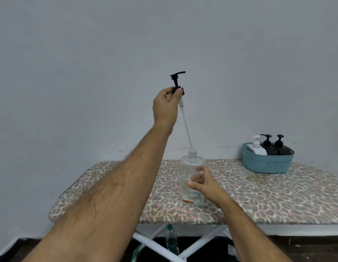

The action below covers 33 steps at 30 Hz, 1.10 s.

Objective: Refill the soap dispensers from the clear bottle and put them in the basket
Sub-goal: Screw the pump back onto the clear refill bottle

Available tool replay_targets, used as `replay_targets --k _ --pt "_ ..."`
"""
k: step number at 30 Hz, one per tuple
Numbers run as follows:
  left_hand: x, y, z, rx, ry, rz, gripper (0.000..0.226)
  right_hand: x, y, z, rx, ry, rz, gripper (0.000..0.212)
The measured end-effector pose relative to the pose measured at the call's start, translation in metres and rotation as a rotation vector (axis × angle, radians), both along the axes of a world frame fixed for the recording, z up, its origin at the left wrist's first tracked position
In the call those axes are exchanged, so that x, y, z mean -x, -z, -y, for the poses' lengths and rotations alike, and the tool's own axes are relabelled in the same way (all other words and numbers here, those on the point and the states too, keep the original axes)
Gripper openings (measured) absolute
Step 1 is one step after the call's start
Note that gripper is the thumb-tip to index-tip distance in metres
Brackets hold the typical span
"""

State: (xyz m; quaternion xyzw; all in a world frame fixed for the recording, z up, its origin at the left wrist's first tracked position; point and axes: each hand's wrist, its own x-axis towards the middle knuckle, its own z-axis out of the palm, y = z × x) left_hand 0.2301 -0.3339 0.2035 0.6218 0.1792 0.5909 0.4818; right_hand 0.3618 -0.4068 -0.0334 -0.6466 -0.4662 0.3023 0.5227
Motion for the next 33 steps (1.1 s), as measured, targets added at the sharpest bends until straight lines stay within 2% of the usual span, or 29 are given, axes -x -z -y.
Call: replay_targets --k 6,13,27,33 --pt "-0.008 0.038 -0.002 -0.006 0.019 -0.115 0.009 -0.001 0.002 -0.002 0.013 0.003 0.002 0.055" --pt "-0.009 0.105 -0.002 0.031 0.12 -0.339 0.024 -0.001 0.002 -0.003 -0.01 0.0 -0.012 0.054" --pt "-0.011 0.125 0.0 0.022 0.135 -0.401 0.021 0.001 0.002 0.001 -0.02 -0.005 -0.01 0.055" --pt "-0.006 0.144 -0.004 0.02 0.14 -0.463 0.019 0.002 0.002 0.001 -0.018 0.002 0.0 0.063"
